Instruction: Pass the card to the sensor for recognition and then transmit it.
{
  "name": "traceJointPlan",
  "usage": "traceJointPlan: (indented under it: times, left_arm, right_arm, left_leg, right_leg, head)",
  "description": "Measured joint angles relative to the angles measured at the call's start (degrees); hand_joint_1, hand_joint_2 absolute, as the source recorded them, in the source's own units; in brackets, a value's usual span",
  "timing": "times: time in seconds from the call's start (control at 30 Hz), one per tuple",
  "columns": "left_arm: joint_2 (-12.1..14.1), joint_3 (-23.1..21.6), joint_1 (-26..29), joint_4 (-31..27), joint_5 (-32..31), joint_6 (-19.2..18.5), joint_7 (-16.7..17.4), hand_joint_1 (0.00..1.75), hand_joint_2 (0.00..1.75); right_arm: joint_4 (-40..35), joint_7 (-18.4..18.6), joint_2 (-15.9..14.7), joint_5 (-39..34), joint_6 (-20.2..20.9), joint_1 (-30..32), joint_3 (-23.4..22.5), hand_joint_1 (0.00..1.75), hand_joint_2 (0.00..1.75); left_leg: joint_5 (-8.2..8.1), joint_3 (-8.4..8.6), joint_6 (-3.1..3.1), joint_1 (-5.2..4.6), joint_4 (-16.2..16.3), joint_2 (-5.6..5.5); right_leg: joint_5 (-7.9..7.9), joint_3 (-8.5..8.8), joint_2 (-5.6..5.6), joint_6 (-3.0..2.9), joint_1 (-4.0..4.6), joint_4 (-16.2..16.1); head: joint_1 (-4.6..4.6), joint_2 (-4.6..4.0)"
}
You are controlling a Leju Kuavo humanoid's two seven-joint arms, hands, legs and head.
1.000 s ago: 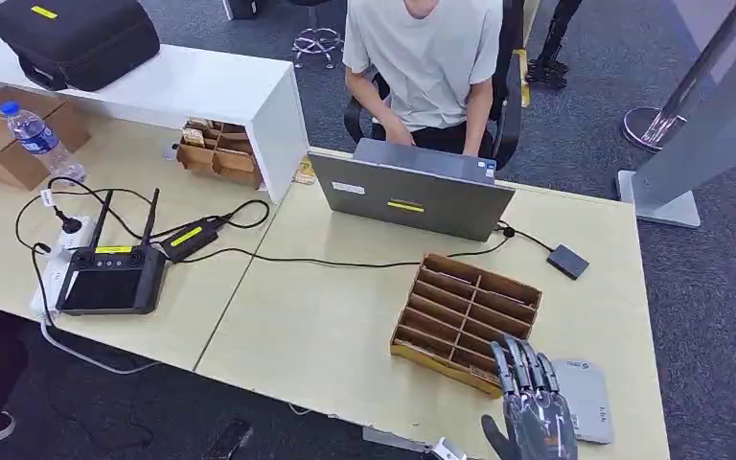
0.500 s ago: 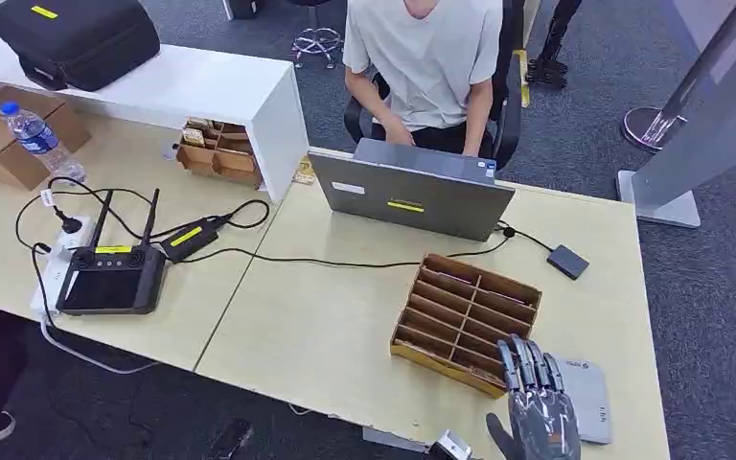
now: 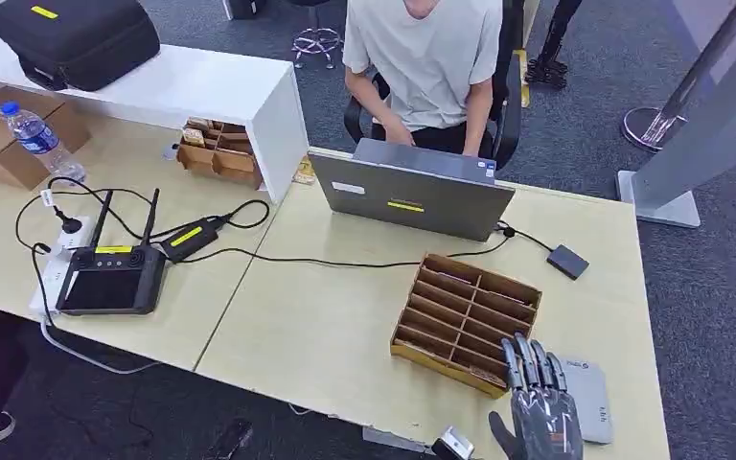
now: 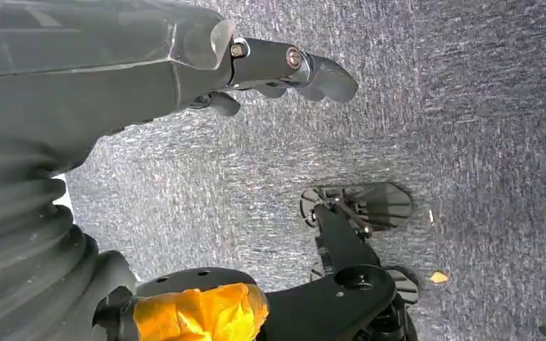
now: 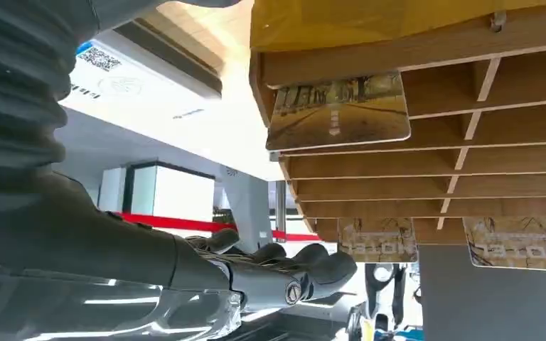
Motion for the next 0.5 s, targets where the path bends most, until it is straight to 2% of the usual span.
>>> traceJointPlan:
  times: [0.43, 0.47, 0.5]
  left_arm:
    - [0.0, 1.0, 0.0, 0.0, -0.6, 0.0, 0.0, 0.0, 1.75]
    - [0.0, 1.0, 0.0, 0.0, -0.6, 0.0, 0.0, 0.0, 1.75]
    - [0.0, 1.1, 0.0, 0.0, -0.7, 0.0, 0.0, 0.0, 1.75]
  right_arm:
    - [0.5, -0.7, 0.9, 0.1, 0.9, 0.0, -1.1, 0.0, 1.75]
    - [0.5, -0.7, 0.9, 0.1, 0.9, 0.0, -1.1, 0.38, 1.75]
    - [0.5, -0.7, 0.9, 0.1, 0.9, 0.0, -1.1, 1.75, 1.75]
  left_leg:
    - [0.0, 0.0, 0.0, 0.0, 0.0, 0.0]
    - [0.0, 0.0, 0.0, 0.0, 0.0, 0.0]
    - [0.0, 0.0, 0.0, 0.0, 0.0, 0.0]
  right_leg:
    - [0.0, 0.0, 0.0, 0.0, 0.0, 0.0]
    - [0.0, 0.0, 0.0, 0.0, 0.0, 0.0]
    - [0.0, 0.0, 0.0, 0.0, 0.0, 0.0]
  head:
    - [0.0, 0.0]
    - [0.0, 0.0]
    - [0.02, 0.0]
